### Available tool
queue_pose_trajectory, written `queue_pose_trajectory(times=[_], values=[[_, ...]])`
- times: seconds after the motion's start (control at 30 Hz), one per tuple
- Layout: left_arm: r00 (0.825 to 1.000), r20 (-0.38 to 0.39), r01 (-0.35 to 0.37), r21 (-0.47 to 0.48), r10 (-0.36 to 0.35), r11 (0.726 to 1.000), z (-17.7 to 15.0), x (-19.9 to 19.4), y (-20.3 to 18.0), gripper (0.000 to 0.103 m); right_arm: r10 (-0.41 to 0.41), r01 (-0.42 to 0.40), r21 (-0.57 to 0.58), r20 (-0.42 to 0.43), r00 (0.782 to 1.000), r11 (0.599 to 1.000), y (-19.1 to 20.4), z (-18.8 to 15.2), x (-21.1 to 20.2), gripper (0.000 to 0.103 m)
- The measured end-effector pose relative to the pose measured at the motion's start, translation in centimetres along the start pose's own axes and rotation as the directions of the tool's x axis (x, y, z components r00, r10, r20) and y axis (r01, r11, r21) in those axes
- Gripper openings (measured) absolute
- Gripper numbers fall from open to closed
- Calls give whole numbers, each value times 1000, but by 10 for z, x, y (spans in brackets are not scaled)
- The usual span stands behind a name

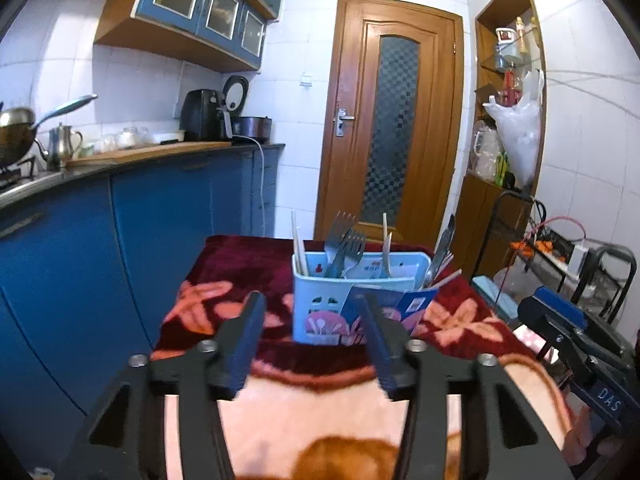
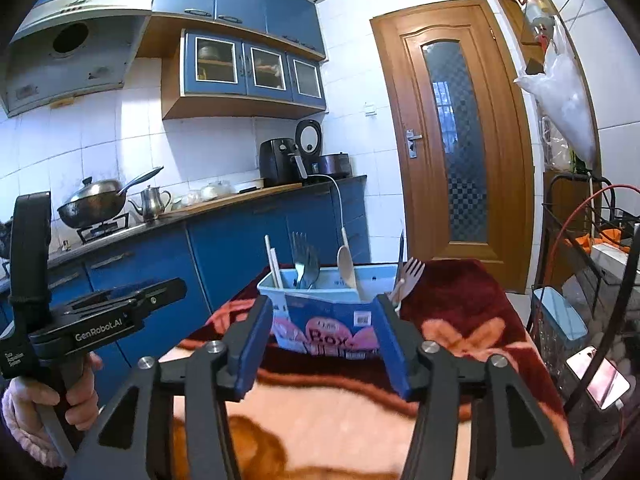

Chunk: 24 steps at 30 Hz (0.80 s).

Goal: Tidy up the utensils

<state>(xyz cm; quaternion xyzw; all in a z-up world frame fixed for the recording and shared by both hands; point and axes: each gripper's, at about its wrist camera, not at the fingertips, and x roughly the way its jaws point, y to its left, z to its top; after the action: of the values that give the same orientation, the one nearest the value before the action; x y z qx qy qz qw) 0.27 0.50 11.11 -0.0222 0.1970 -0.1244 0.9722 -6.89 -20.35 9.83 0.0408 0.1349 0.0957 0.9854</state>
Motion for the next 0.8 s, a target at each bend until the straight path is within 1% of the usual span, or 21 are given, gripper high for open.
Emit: queue_pose_trajectory(times=[0.07, 0.13, 0.23, 0.37, 0.5, 0.6, 0.8], values=[[1000, -2, -20, 8, 20, 1000, -7, -5, -1, 59, -8, 8, -1, 1, 1000, 1000, 3, -6, -4, 61], [1000, -4, -29, 5, 29, 1000, -13, -8, -1, 60, -13, 13, 3, -1, 1000, 1000, 4, -12, -8, 68], [999, 11, -36, -6, 36, 999, -25, -12, -1, 61, -13, 13, 8, -10, 1000, 1000, 5, -20, -9, 71], [997, 40, -67, 15, 66, 998, -38, -11, -6, 63, -38, 38, -9, -17, 999, 999, 4, -33, -8, 75], [995, 48, -86, 0, 86, 996, -49, -4, -3, 64, -59, 59, -13, -28, 998, 998, 0, -47, -5, 80], [994, 36, -101, -4, 101, 995, -58, 2, -1, 64, -82, 81, -16, -39, 996, 997, -3, -58, -2, 80], [993, -32, -112, -15, 112, 994, -76, 25, 2, 64, -132, 131, -29, -48, 990, 991, -10, -77, 3, 82]])
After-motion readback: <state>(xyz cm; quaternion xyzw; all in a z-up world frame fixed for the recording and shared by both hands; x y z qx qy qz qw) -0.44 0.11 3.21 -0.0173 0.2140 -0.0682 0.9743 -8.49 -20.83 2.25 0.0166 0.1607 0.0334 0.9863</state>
